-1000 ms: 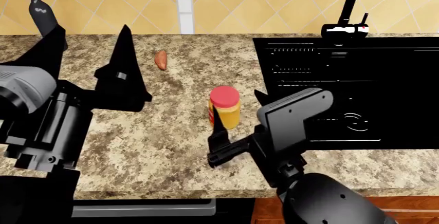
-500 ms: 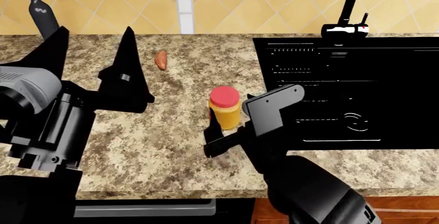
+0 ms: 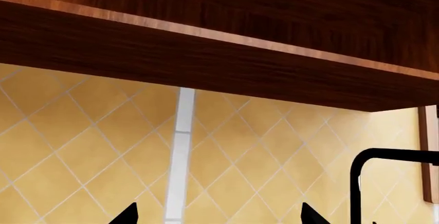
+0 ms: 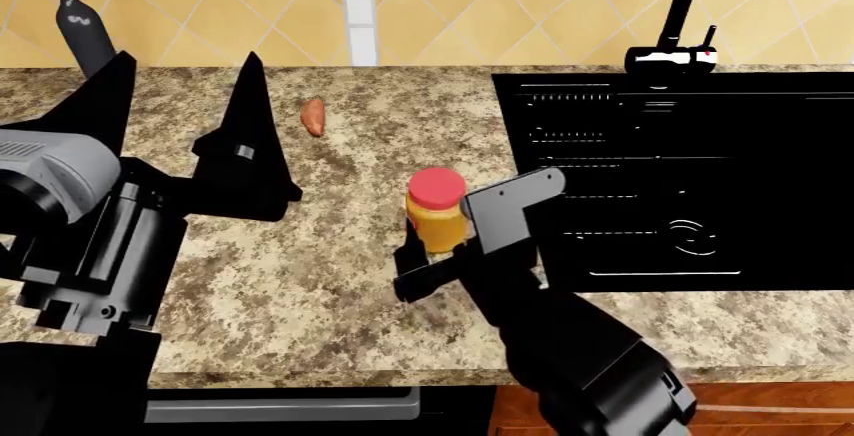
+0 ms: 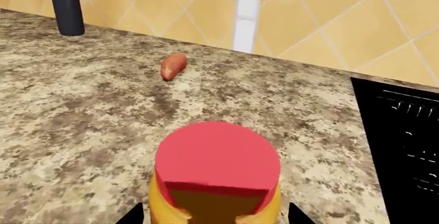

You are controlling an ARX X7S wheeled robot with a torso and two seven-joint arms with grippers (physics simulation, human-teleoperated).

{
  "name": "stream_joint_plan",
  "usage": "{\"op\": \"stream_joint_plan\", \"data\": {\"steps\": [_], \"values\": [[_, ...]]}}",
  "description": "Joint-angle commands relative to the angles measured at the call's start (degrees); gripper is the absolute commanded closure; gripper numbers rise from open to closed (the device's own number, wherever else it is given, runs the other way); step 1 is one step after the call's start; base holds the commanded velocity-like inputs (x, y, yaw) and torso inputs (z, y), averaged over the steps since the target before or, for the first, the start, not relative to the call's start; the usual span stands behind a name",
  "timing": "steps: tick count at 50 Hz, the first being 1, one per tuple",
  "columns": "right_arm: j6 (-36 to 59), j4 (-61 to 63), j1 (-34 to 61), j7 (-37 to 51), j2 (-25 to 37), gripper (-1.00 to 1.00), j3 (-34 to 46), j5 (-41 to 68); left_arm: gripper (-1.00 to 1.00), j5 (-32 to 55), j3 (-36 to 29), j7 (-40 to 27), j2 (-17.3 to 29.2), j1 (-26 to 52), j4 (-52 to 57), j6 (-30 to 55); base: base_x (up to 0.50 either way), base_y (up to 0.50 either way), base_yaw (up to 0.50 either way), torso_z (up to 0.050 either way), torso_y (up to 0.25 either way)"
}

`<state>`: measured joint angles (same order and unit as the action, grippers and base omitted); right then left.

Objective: Pick the jam and peanut butter from the counter and place them in the cabinets closest to them.

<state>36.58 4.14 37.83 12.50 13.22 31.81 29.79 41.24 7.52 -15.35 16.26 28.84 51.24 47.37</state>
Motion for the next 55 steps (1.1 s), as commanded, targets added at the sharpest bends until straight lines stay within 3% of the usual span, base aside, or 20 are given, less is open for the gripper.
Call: {"op": "stream_joint_plan", "data": {"steps": [1,14,15,34,37,40,44,50,55], "values": [[-1.95,-5.66,0.96,-1.51,-1.31,-1.00,0.74,-0.56,-1.00,0.45,-0.20,-0.47,0.37,0.00,0.10,-0.21,0.00,0.00,0.00,0.000,0.000],[-2.74,-10.11,2.22,-3.06,-2.56,-1.00,1.86,-0.67,-1.00,0.91,-0.29,-0.89,0.79,-0.04,0.04,-0.61,0.00,0.00,0.00,0.000,0.000],[-2.66,-10.08,2.23,-2.99,-2.53,1.00,1.92,-0.68,-1.00,0.95,-0.28,-0.94,0.82,-0.04,0.04,-0.63,0.00,0.00,0.00,0.000,0.000],[-0.46,-2.57,0.86,-0.18,-0.14,1.00,0.15,1.54,-1.00,0.84,-1.09,-1.73,1.33,0.10,-0.55,-1.33,0.00,0.00,0.00,0.000,0.000],[10.96,21.13,1.55,7.90,6.14,1.00,-8.87,12.15,-1.00,-11.45,-10.84,-1.62,-3.11,12.46,-20.97,-6.96,0.00,0.00,0.00,0.000,0.000],[16.99,28.71,3.80,12.19,7.99,1.00,-14.51,19.47,-1.00,-15.70,-14.12,-1.05,-5.57,21.09,-35.16,-9.47,0.00,0.00,0.00,0.000,0.000],[22.16,32.90,7.40,16.33,9.25,1.00,-19.99,27.14,-1.00,-18.09,-15.57,1.68,-7.72,27.57,-50.20,-14.73,0.00,0.00,0.00,0.000,0.000],[26.36,34.65,11.45,20.34,10.10,1.00,-24.03,34.61,-1.00,-21.41,-18.36,3.57,-8.33,32.25,-62.26,-18.79,0.00,0.00,0.00,0.000,0.000],[29.07,35.87,14.84,23.91,11.33,1.00,-27.12,41.89,-1.00,-22.76,-17.10,8.69,-10.91,38.68,-83.29,-34.79,0.00,0.00,0.00,0.000,0.000]]}}
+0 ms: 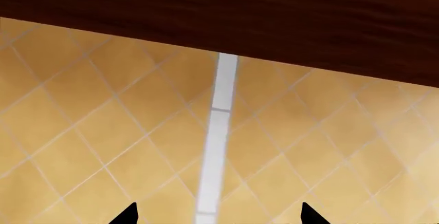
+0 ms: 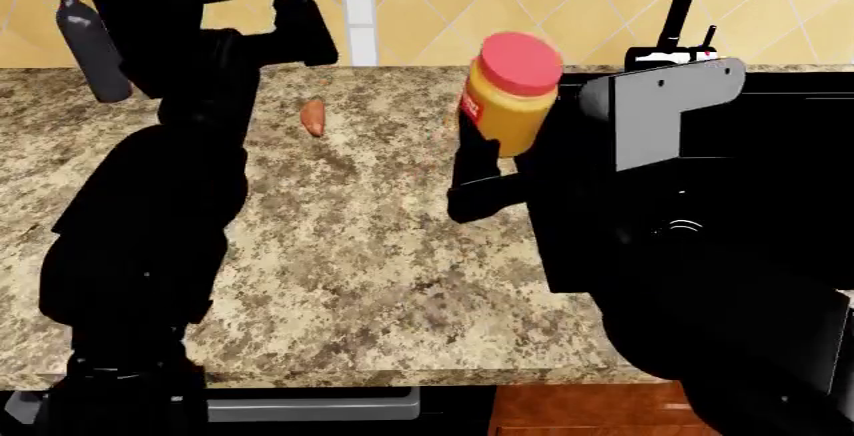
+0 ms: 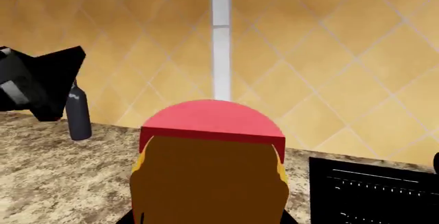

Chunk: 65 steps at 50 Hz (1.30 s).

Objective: Pick the jam and peanut butter from the counter and place them in the cabinets closest to them.

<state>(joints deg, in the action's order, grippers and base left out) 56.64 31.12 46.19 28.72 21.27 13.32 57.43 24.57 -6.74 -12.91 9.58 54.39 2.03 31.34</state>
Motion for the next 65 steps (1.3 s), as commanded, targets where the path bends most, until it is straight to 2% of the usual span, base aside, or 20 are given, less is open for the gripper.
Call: {"op": "stream_joint_plan", "data": {"steps": [1,4,5,11,16,23,33,45,65], "values": [[10.07,8.91,7.90,9.13,3.64,1.00,-9.28,16.66,-1.00,-6.78,-3.03,7.82,-5.11,15.81,-42.26,-22.63,0.00,0.00,0.00,0.000,0.000],[13.16,7.46,13.28,14.59,4.65,1.00,-10.40,25.11,-1.00,-7.94,-2.53,13.33,-8.36,26.94,-68.04,-38.84,0.00,0.00,0.00,0.000,0.000],[13.83,6.83,14.90,16.23,4.90,1.00,-10.40,27.47,-1.00,-9.21,-2.72,12.67,-8.60,27.52,-76.64,-39.86,0.00,0.00,0.00,0.000,0.000],[15.94,2.81,24.71,24.60,6.40,1.00,-8.58,38.53,-1.00,-15.54,2.84,12.22,-8.61,25.56,-77.01,-36.33,0.00,0.00,0.00,0.000,0.000],[16.62,-0.35,30.38,27.90,6.97,1.00,-6.37,42.90,-1.00,-17.97,7.87,17.29,-8.99,26.01,-77.01,-35.30,0.00,0.00,0.00,0.000,0.000],[16.15,-2.88,32.13,28.54,7.35,1.00,-5.80,44.13,-1.00,-18.94,13.01,22.12,-9.19,26.13,-77.01,-36.25,0.00,0.00,0.00,0.000,0.000],[16.45,-3.37,33.50,28.28,7.31,1.00,-4.29,44.98,-1.00,-19.55,17.03,24.92,-9.34,26.39,-77.01,-37.47,0.49,-0.01,0.00,0.000,0.000],[17.08,-4.78,35.78,29.32,7.10,1.00,-1.48,46.08,-1.00,-20.17,17.71,25.66,-9.42,26.33,-77.00,-38.16,0.50,0.00,0.00,0.000,0.001],[15.62,-4.43,34.73,27.73,7.23,1.00,-1.56,45.03,-1.00,-20.02,16.73,25.41,-9.42,26.25,-77.01,-37.92,0.50,0.00,0.00,0.000,0.001]]}}
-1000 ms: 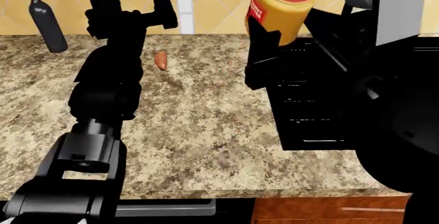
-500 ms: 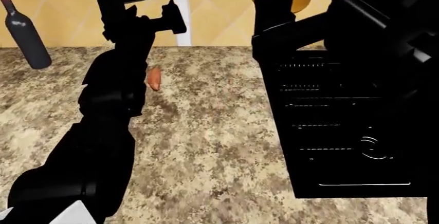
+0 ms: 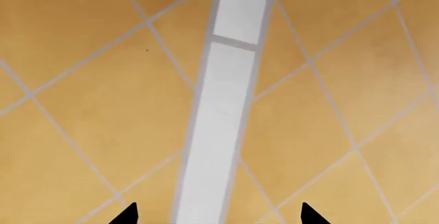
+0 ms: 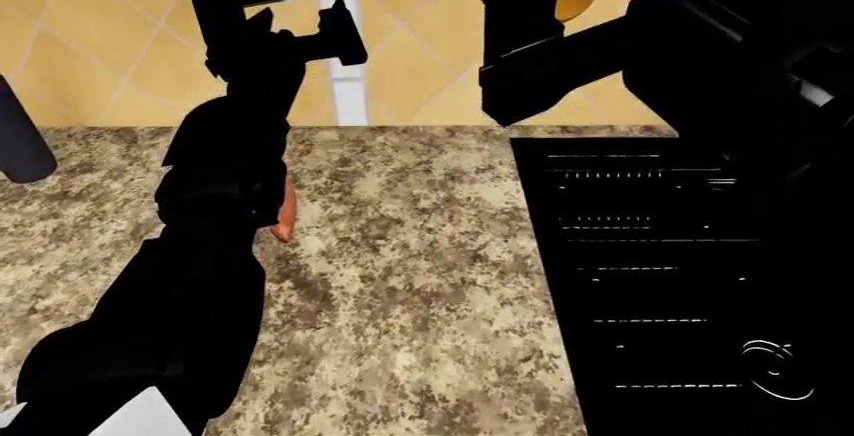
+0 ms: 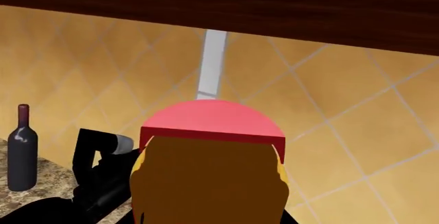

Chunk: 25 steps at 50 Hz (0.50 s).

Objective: Pick the jam and peanut butter from the counter and place them in the cabinets closest to them.

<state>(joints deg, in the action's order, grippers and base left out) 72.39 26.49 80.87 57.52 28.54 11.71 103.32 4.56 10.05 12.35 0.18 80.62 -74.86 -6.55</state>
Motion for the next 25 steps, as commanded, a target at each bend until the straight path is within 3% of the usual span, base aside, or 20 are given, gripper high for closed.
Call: {"op": "stream_joint_plan", "data": {"steps": [1,9,14,19,25], "values": [[-0.22,0.25,0.00,-1.15,-0.03,1.00,0.02,-0.91,-1.00,-0.04,-0.16,0.11,-0.03,0.00,-0.12,-0.15,0.50,0.00,0.00,0.000,0.000],[-1.74,1.15,-0.76,-0.46,0.08,1.00,-0.78,-0.93,-1.00,0.11,-0.39,0.16,-0.01,0.00,-0.12,-0.13,0.50,0.00,0.00,0.000,0.000],[-3.78,4.26,-1.01,5.45,1.53,1.00,-1.44,2.39,-1.00,0.09,-0.25,0.30,-0.02,0.00,-0.12,-0.07,0.00,0.00,0.00,0.000,0.000],[-6.69,8.28,1.75,17.58,3.88,1.00,2.96,12.51,-1.00,0.10,-0.40,0.29,-0.02,-0.01,-0.12,-0.09,0.00,0.00,0.00,0.000,0.000],[-12.07,14.10,5.56,26.01,5.48,1.00,5.01,20.84,-1.00,0.17,-0.70,0.18,-0.04,-0.04,-0.12,-0.08,0.00,0.00,0.00,0.000,0.000]]}}
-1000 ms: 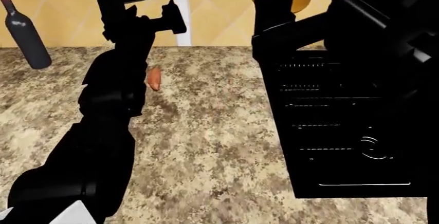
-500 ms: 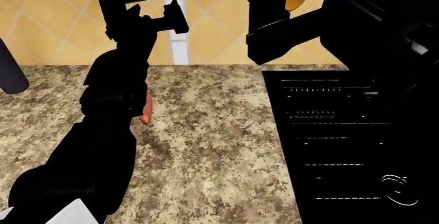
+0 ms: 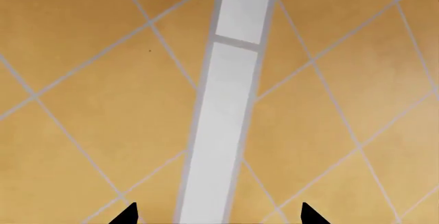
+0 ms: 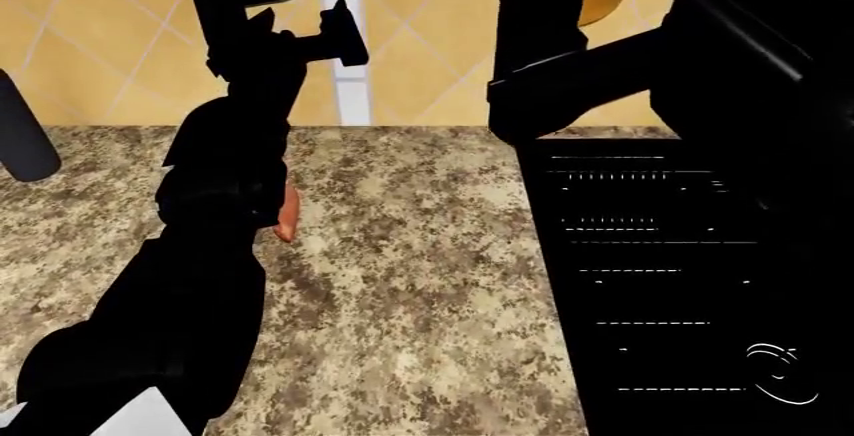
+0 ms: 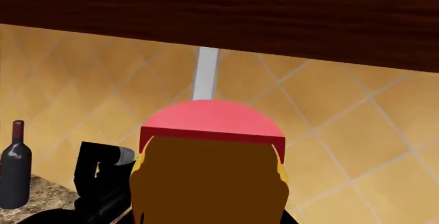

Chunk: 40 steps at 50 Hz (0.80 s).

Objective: Pick the jam and peanut butter from the counter and place them in the cabinets closest to them.

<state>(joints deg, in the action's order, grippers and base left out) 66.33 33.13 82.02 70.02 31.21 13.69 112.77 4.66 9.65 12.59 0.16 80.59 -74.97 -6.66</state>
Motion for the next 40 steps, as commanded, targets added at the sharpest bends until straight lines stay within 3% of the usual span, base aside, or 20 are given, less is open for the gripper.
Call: {"op": "stream_joint_plan", "data": {"steps": [1,14,22,32,40], "values": [[-6.92,8.04,4.62,14.06,3.08,1.00,2.54,11.87,-1.00,0.07,-0.37,-0.13,-0.02,-0.01,-0.01,0.06,0.00,0.00,0.00,0.000,0.000],[-18.72,16.09,10.80,19.68,8.45,1.00,4.84,15.81,-1.00,0.30,-1.13,-0.63,-0.01,-0.04,-0.01,0.06,0.00,0.00,0.00,0.000,0.000],[-34.97,21.78,29.26,19.89,21.05,1.00,24.84,15.26,-1.00,0.14,-1.27,-0.97,0.00,-0.10,-0.01,-0.11,0.00,0.00,0.00,0.000,0.000],[-44.23,23.40,50.95,19.66,26.77,1.00,42.61,17.42,-1.00,0.00,-1.29,-1.21,0.00,-0.06,-0.01,-0.12,0.00,0.00,0.00,0.000,0.001],[-42.55,22.28,52.89,19.94,29.60,1.00,39.66,19.83,-1.00,0.02,-1.49,-1.36,0.00,-0.08,-0.01,-0.10,0.00,0.00,0.00,0.000,0.000]]}}
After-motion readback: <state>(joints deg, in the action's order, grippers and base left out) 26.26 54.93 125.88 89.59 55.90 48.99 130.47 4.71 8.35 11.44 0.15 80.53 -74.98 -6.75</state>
